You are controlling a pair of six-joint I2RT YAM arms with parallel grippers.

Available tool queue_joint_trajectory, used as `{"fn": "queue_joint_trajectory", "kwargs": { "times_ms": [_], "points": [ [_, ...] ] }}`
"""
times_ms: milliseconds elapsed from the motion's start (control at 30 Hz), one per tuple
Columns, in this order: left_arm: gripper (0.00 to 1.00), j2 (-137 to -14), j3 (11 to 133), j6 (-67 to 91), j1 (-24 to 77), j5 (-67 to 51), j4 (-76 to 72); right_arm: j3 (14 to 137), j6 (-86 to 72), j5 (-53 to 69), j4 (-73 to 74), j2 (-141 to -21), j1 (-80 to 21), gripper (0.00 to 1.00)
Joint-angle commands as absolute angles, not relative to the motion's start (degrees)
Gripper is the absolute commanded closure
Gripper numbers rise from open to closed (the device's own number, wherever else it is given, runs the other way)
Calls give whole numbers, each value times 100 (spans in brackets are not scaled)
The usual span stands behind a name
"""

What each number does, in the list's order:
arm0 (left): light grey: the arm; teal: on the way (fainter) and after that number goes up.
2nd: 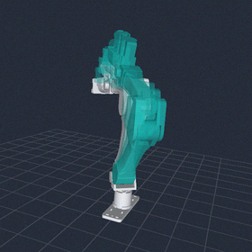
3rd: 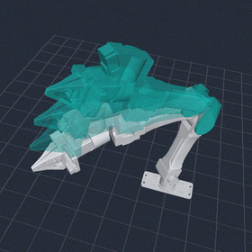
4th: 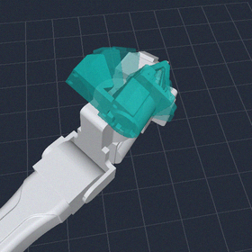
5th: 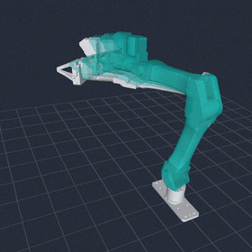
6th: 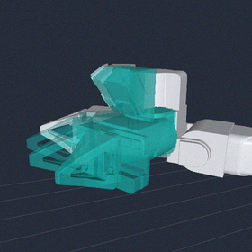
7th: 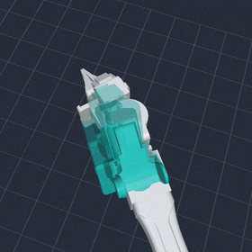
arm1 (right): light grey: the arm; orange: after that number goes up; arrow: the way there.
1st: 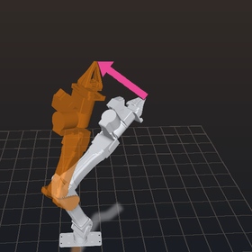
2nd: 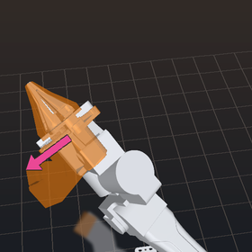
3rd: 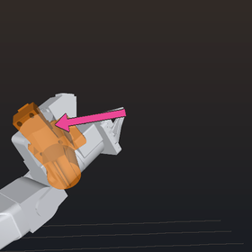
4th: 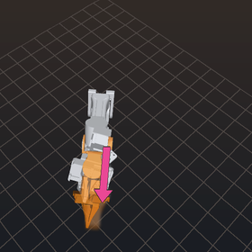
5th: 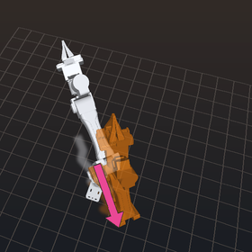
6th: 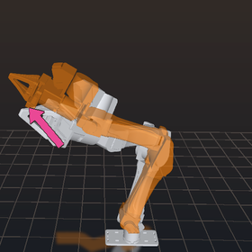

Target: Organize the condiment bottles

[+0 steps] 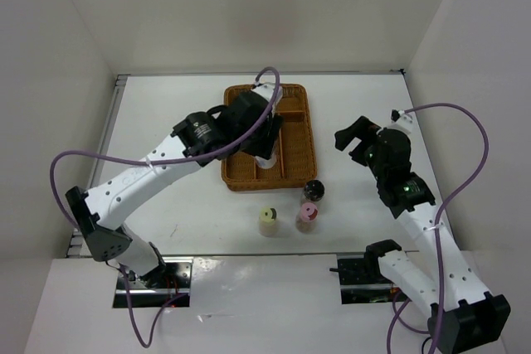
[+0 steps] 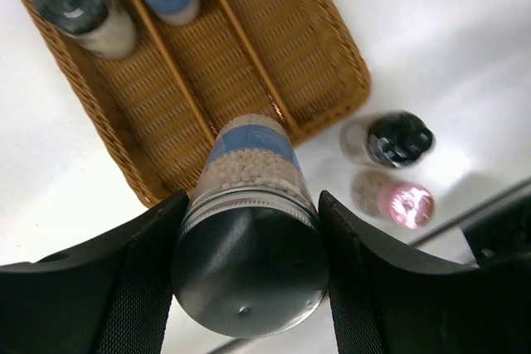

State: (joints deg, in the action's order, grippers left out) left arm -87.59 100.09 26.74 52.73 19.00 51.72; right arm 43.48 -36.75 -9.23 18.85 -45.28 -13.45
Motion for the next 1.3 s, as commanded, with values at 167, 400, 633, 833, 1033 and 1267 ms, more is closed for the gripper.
{"fn": "queue_joint_trajectory", "kwargs": {
  "times_ms": [167,400,633,833,1033,1267],
  "points": [
    [50,-9833,10388,1758,4580,1697,4079,4412,-3410,-800,1819,-4597,-1301,1],
    [50,-10441,11012,1538,4167,1257,3814,4412,-3410,-748,1705,-4719,-1301,1],
    [50,-11056,11311,1486,3982,923,3762,4526,-3472,-493,1660,-4974,-1301,1],
    [50,-11425,11312,1547,3981,1071,3762,4667,-3173,-37,1976,-5028,-1301,1],
    [50,-11540,11136,1600,3981,1187,3762,4859,-2506,261,1978,-4369,-1301,1],
    [50,-11795,10943,1714,3929,1257,3647,5660,-1594,1047,2197,-5061,-2239,1]
  ]
}}
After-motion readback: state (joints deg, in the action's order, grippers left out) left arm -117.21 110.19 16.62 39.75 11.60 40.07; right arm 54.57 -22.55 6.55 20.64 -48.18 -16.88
